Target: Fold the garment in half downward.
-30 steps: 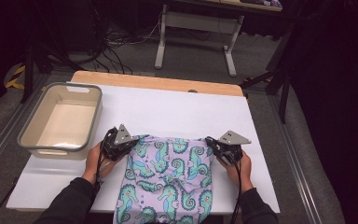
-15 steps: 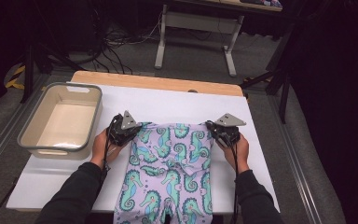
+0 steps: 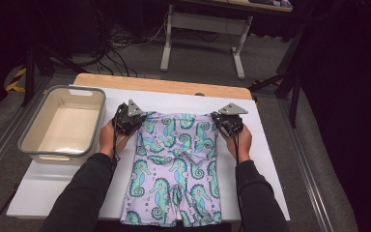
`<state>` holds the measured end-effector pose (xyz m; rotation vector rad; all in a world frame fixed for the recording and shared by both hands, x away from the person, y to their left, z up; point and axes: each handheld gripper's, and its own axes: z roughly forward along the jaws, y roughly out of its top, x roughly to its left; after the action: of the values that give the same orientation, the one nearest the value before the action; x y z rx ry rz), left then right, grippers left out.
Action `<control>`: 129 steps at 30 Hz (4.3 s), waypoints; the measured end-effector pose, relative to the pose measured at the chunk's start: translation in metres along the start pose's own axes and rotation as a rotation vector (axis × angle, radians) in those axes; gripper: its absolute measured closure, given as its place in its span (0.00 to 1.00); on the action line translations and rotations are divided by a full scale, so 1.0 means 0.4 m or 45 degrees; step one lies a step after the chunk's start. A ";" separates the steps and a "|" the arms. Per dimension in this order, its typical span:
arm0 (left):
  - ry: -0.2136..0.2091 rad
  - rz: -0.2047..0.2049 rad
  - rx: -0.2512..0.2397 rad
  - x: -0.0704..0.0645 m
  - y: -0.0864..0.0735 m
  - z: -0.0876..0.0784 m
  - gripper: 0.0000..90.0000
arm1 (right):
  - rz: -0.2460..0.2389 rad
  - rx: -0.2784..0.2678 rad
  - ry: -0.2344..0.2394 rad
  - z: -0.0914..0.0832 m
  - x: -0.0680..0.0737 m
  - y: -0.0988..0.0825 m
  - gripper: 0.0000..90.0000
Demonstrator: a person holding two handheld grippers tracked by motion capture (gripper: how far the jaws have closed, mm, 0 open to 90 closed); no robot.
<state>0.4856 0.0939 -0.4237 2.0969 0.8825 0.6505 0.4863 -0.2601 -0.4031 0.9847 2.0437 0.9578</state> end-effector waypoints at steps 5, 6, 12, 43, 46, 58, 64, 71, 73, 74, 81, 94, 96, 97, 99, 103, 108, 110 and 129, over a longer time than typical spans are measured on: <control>0.033 -0.032 0.015 0.007 0.008 0.031 0.92 | 0.002 0.015 -0.017 0.031 -0.001 0.012 0.96; 0.033 -0.033 0.023 0.009 0.009 0.036 0.92 | 0.005 0.018 -0.021 0.035 -0.001 0.012 0.96; 0.048 -0.045 0.045 0.014 0.011 0.063 0.90 | 0.026 0.042 -0.026 0.061 -0.005 0.007 0.95; -0.170 0.147 -0.136 -0.172 -0.088 -0.117 0.50 | 0.006 -0.079 0.224 -0.116 0.120 -0.078 0.63; -0.222 0.166 -0.092 -0.188 -0.108 -0.117 0.50 | -0.012 -0.071 0.280 -0.133 0.144 -0.093 0.61; -0.264 0.204 0.039 -0.193 -0.127 -0.084 0.53 | -0.064 0.101 0.457 -0.111 0.196 -0.140 0.53; -0.277 0.207 0.057 -0.195 -0.130 -0.074 0.63 | -0.069 0.151 0.442 -0.093 0.200 -0.152 0.67; -0.295 0.202 0.073 -0.193 -0.133 -0.062 0.89 | -0.113 0.163 0.438 -0.091 0.208 -0.153 0.88; -0.283 0.205 0.053 -0.191 -0.133 -0.065 0.98 | -0.115 0.158 0.433 -0.092 0.207 -0.153 0.91; -0.262 0.201 0.032 -0.189 -0.133 -0.070 0.98 | -0.120 0.154 0.427 -0.094 0.208 -0.154 0.91; -0.275 0.199 -0.040 -0.180 -0.131 -0.101 0.99 | -0.162 0.071 0.427 -0.132 0.212 -0.138 0.91; -0.324 0.259 -0.118 -0.193 -0.133 -0.208 0.99 | -0.265 -0.014 0.504 -0.237 0.252 -0.108 0.92; -0.338 0.261 -0.135 -0.196 -0.137 -0.232 0.99 | -0.266 -0.027 0.522 -0.257 0.259 -0.107 0.92; -0.344 0.256 -0.144 -0.198 -0.139 -0.243 0.99 | -0.268 -0.034 0.532 -0.266 0.263 -0.108 0.92; -0.357 0.255 -0.158 -0.202 -0.144 -0.264 0.99 | -0.279 -0.034 0.552 -0.285 0.272 -0.110 0.92; -0.388 0.259 -0.174 -0.215 -0.157 -0.296 0.99 | -0.283 -0.042 0.584 -0.316 0.287 -0.119 0.92; -0.433 0.260 -0.170 -0.232 -0.176 -0.328 0.99 | -0.299 -0.047 0.618 -0.352 0.300 -0.132 0.92; -0.431 0.276 -0.150 -0.240 -0.189 -0.338 0.99 | -0.277 -0.063 0.632 -0.366 0.302 -0.142 0.92; -0.528 0.293 -0.048 -0.306 -0.285 -0.364 0.99 | -0.191 0.003 0.717 -0.404 0.331 -0.237 0.92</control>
<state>0.2667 0.1198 -0.4487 2.2056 0.3992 0.3216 0.2591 -0.2444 -0.4315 0.5869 2.5307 1.2520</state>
